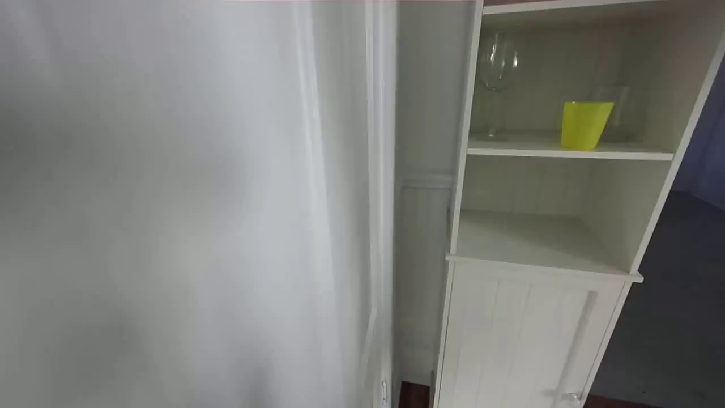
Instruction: Remove the yellow cup from the middle shelf and put it on the third shelf from the bottom
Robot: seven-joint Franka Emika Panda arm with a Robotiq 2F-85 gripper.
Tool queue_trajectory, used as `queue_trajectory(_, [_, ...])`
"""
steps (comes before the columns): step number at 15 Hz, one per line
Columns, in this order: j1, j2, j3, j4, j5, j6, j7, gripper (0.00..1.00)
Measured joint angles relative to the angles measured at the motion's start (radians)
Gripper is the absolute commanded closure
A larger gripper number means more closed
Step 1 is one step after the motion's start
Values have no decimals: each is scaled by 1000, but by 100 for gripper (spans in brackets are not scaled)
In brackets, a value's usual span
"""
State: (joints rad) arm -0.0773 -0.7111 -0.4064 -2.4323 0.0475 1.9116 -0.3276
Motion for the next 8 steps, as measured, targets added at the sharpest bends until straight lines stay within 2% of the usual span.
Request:
queue_trajectory(6, [-1, 1, 5, 0, 3, 0, 0, 0])
queue_trajectory(8, [10, 5, 21, 0, 51, -5, 0, 0])
